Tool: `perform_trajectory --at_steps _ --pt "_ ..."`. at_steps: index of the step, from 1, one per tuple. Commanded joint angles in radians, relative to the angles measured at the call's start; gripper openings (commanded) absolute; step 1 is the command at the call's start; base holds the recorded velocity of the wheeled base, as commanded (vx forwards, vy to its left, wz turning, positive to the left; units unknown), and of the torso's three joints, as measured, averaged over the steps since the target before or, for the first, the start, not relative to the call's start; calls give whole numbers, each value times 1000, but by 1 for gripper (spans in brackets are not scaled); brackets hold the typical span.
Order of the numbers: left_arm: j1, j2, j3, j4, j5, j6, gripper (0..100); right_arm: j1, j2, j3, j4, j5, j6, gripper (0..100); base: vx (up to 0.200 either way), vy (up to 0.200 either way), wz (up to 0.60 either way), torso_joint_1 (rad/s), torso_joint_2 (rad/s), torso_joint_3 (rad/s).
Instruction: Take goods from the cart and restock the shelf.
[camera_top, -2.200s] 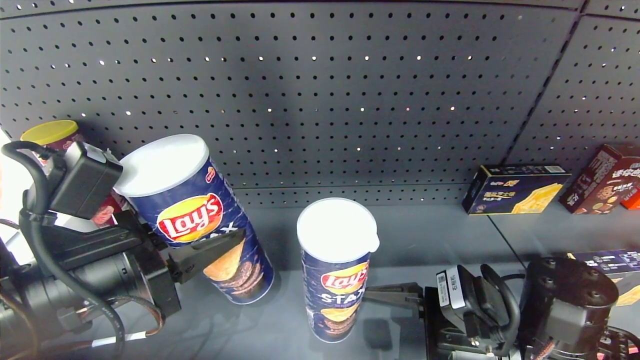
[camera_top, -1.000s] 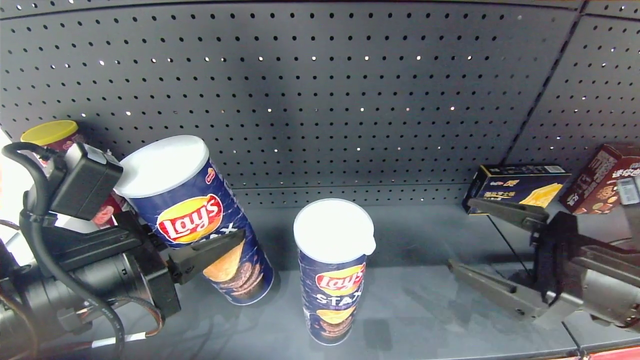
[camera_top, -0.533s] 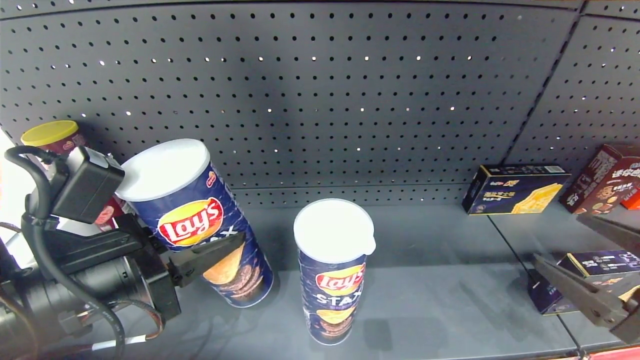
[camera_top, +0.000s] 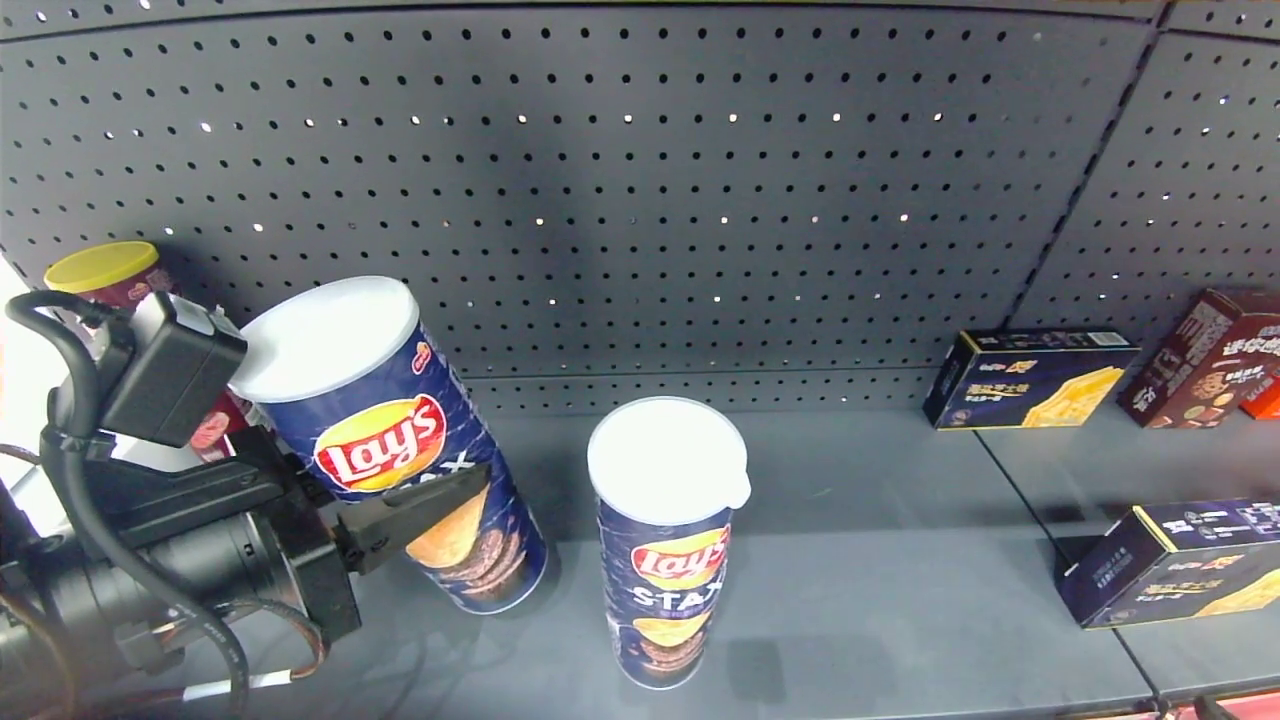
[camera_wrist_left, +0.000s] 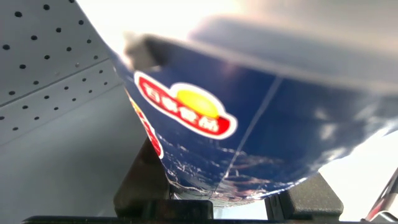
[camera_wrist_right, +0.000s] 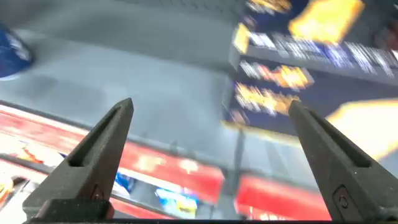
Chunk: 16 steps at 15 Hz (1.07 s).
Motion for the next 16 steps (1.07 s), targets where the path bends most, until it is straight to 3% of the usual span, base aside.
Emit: perform_trajectory --at_steps 1,2,4,6,9,13,16 --pt "-2 -6 11 -1 0 0 0 -98 -293 10 210 -35 44 100 0 0 0 0 0 0" --pt "-2 -19 18 0 0 0 0 -121 -418 10 354 -41 49 100 0 0 0 0 0 0" --pt "-2 -25 23 0 0 0 0 -121 -410 11 345 -113 65 100 0 0 0 0 0 0" --pt "-3 -25 18 0 0 0 0 -121 -410 10 419 -138 61 100 0 0 0 0 0 0" --pt "-3 -24 15 0 0 2 0 -121 -410 10 417 -132 58 100 0 0 0 0 0 0" --pt "-5 -25 17 -1 0 2 0 -121 -410 11 445 50 56 100 0 0 0 0 0 0" --pt "-2 -27 15 -1 0 2 0 -121 -410 8 474 54 59 100 0 0 0 0 0 0"
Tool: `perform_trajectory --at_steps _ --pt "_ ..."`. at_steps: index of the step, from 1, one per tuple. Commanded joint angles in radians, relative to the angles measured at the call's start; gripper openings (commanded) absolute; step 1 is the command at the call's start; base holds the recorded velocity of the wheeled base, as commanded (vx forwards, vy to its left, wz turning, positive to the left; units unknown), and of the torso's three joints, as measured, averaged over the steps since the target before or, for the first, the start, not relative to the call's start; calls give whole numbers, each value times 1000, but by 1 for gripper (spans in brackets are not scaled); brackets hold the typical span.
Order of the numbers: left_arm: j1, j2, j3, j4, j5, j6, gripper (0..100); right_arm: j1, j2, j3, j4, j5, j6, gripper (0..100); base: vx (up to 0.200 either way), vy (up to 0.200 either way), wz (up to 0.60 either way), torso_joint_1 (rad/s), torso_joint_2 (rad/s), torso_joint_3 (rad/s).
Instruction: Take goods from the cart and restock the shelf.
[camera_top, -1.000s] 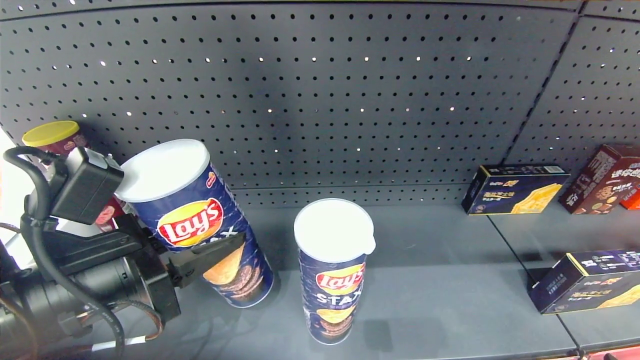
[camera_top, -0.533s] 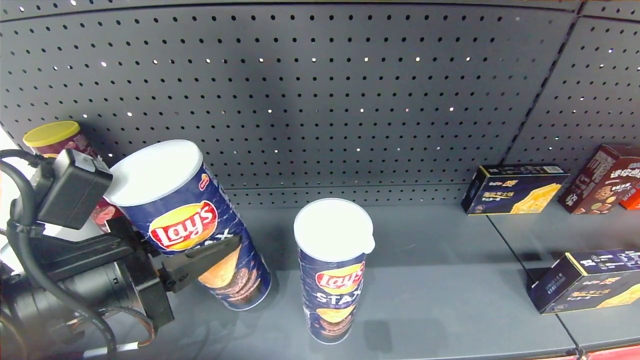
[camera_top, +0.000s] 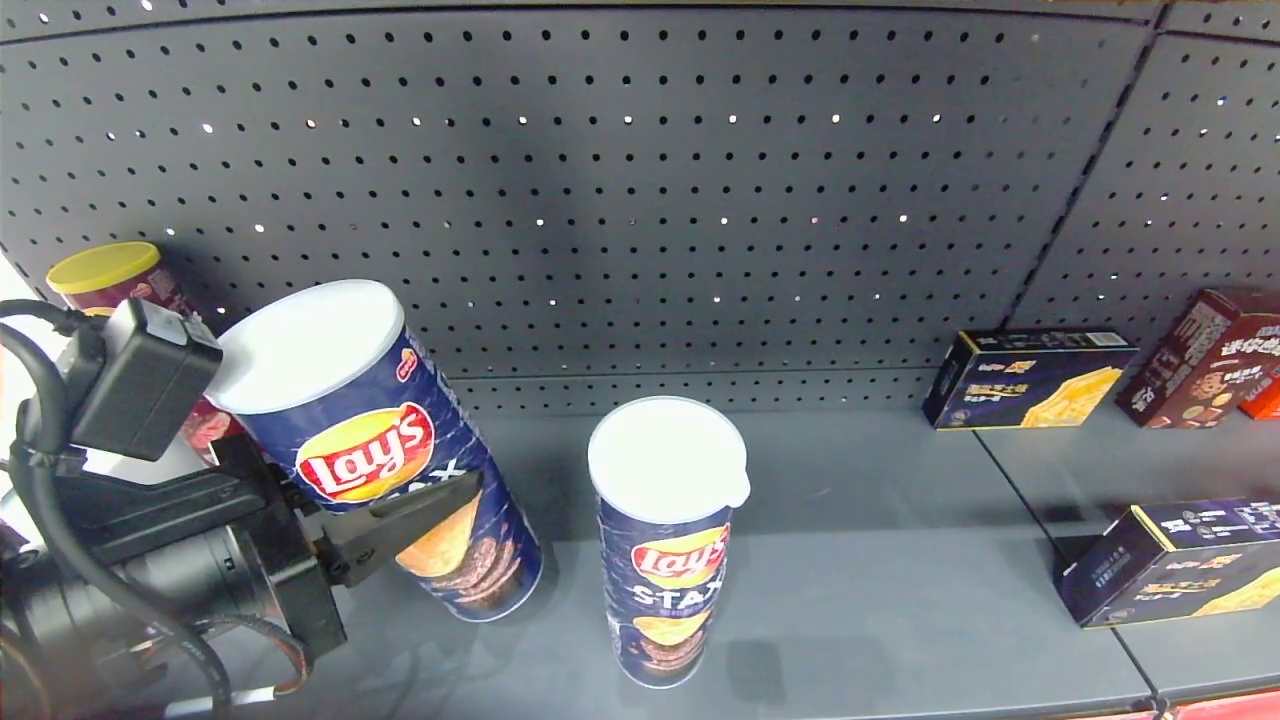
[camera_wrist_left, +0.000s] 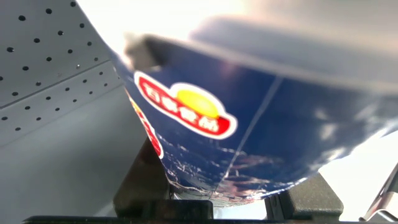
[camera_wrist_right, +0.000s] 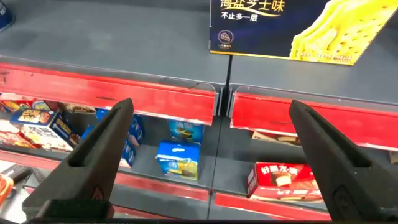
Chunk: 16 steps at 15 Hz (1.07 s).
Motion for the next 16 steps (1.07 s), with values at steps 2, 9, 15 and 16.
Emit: perform_trajectory --at_steps 2,9,15,16 --pt "3 0 -8 1 -3 -2 0 0 6 0 0 0 4 100 0 0 0 0 0 0" --pt "0 7 -47 15 -1 6 0 0 6 0 0 0 4 100 0 0 0 0 0 0" --pt "14 65 -390 460 0 43 0 0 6 0 0 0 4 100 0 0 0 0 0 0" --pt "14 86 -421 496 -3 80 0 0 6 0 0 0 4 100 0 0 0 0 0 0"
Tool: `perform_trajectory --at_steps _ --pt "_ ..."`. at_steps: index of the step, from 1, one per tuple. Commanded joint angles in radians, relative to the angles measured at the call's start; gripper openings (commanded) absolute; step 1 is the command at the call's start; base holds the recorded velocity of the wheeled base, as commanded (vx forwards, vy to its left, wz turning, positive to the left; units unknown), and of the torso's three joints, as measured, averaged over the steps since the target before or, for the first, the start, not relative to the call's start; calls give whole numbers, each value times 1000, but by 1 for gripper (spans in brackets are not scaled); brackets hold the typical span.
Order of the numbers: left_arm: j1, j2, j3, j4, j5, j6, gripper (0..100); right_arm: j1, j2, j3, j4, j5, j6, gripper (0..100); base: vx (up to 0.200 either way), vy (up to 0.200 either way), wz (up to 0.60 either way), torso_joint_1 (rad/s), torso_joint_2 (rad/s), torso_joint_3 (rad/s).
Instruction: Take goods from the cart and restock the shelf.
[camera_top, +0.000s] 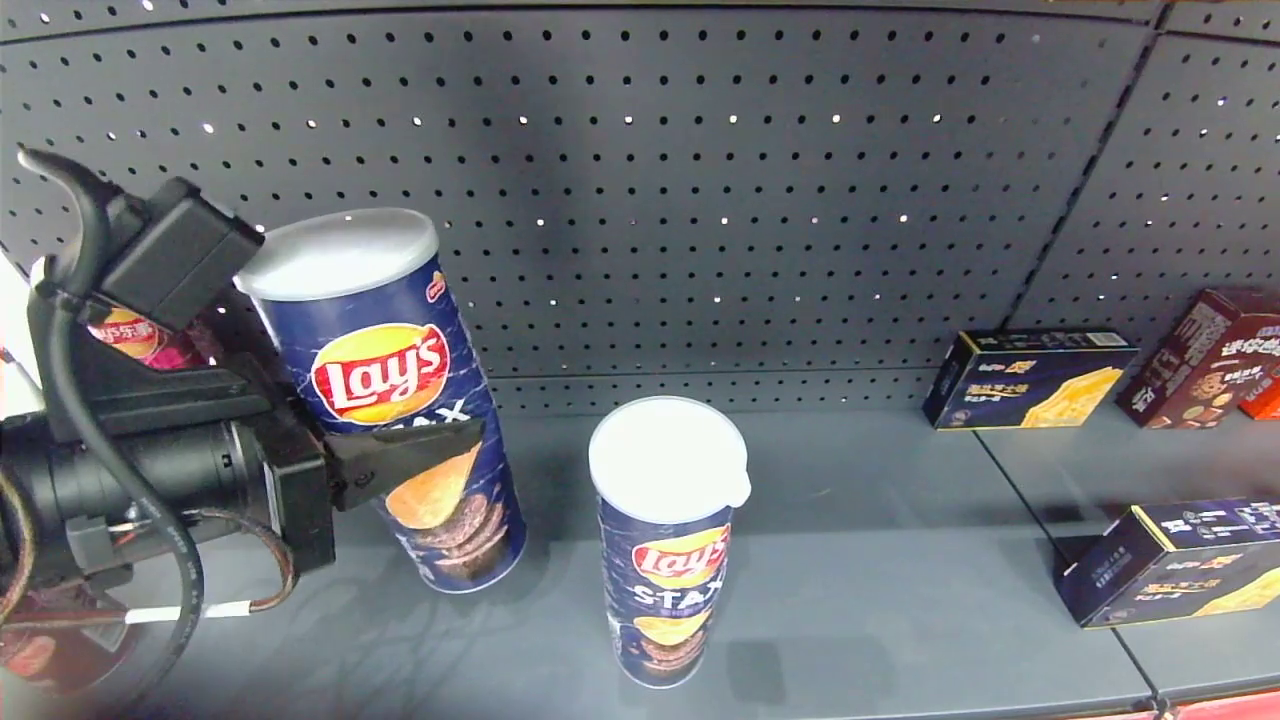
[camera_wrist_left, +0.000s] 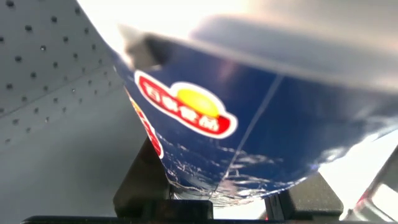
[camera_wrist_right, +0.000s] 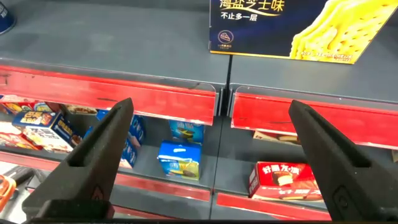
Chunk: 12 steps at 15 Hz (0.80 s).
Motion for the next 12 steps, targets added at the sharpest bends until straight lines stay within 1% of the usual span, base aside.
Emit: perform_trajectory --at_steps 1,2,3,4,5,6,10,12 --pt "3 67 -80 31 -1 46 0 1 6 0 0 0 -1 100 0 0 0 0 0 0" --pt "3 105 -83 11 -4 72 0 1 6 0 0 0 1 100 0 0 0 0 0 0" --pt "0 130 -78 -29 -11 82 0 1 6 0 0 0 -1 100 0 0 0 0 0 0" --pt "-2 167 -77 -82 -20 82 0 1 6 0 0 0 -1 100 0 0 0 0 0 0" --pt "-2 167 -77 -82 -20 82 0 1 6 0 0 0 -1 100 0 0 0 0 0 0" --pt "-3 222 -84 -159 -40 78 0 1 6 0 0 0 -1 100 0 0 0 0 0 0" --pt "-11 245 -84 -167 -43 80 0 1 6 0 0 0 -1 100 0 0 0 0 0 0" --pt "-19 260 -86 -171 -43 88 0 1 6 0 0 0 -1 100 0 0 0 0 0 0"
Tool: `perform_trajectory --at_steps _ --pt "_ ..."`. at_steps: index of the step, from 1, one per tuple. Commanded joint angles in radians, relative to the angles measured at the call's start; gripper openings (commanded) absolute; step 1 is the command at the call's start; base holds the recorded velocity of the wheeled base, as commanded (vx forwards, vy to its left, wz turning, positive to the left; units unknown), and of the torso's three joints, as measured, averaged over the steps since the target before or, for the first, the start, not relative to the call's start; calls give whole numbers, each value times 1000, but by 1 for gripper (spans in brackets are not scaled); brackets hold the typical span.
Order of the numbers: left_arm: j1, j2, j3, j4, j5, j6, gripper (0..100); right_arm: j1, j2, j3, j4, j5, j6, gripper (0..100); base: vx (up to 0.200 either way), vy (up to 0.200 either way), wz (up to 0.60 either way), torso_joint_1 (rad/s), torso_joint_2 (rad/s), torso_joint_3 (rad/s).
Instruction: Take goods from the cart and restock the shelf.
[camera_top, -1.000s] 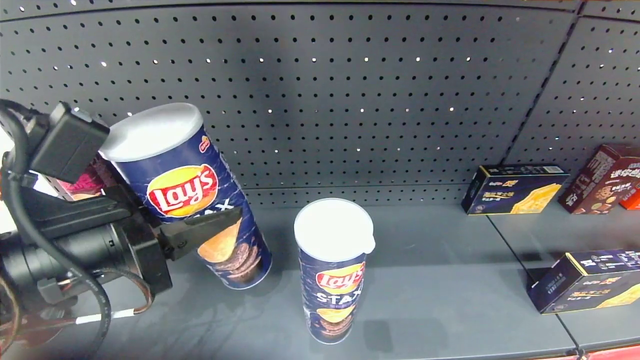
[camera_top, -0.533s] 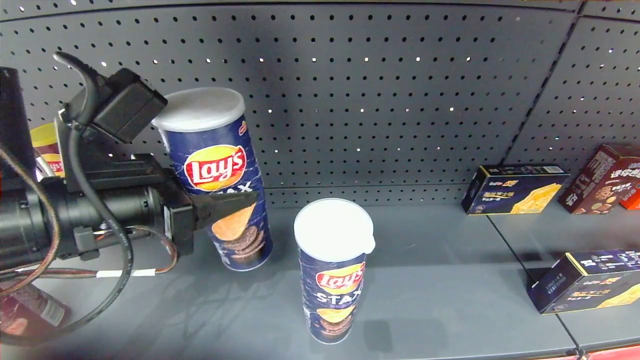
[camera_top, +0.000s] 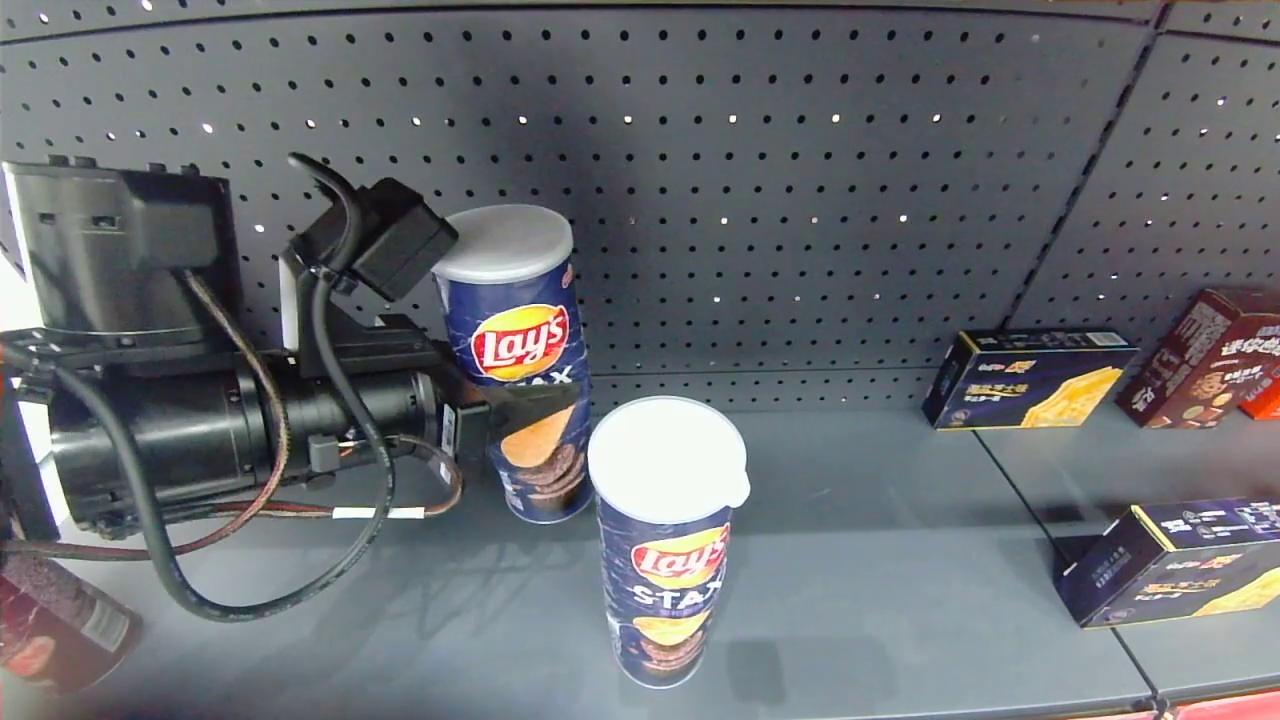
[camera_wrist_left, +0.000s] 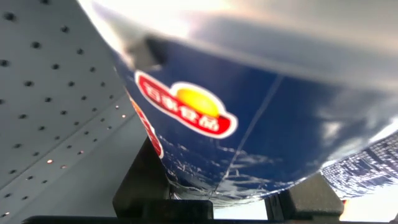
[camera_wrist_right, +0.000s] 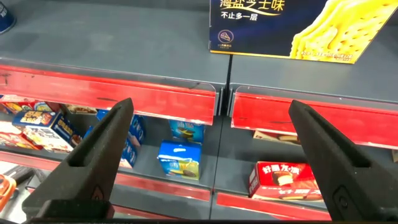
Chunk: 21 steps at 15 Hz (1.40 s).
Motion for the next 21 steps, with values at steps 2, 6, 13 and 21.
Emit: perform_trajectory --at_steps 2,6,13,21 --pt "-3 61 -3 -63 -2 0 0 0 4 0 0 0 -1 100 0 0 0 0 0 0" --pt "-5 123 -37 -85 -25 0 0 0 4 0 0 0 -1 100 0 0 0 0 0 0" --pt "7 234 -158 -93 -31 36 0 0 4 0 0 0 1 100 0 0 0 0 0 0" --pt "18 304 -210 -120 -108 36 0 0 4 0 0 0 -1 100 0 0 0 0 0 0"
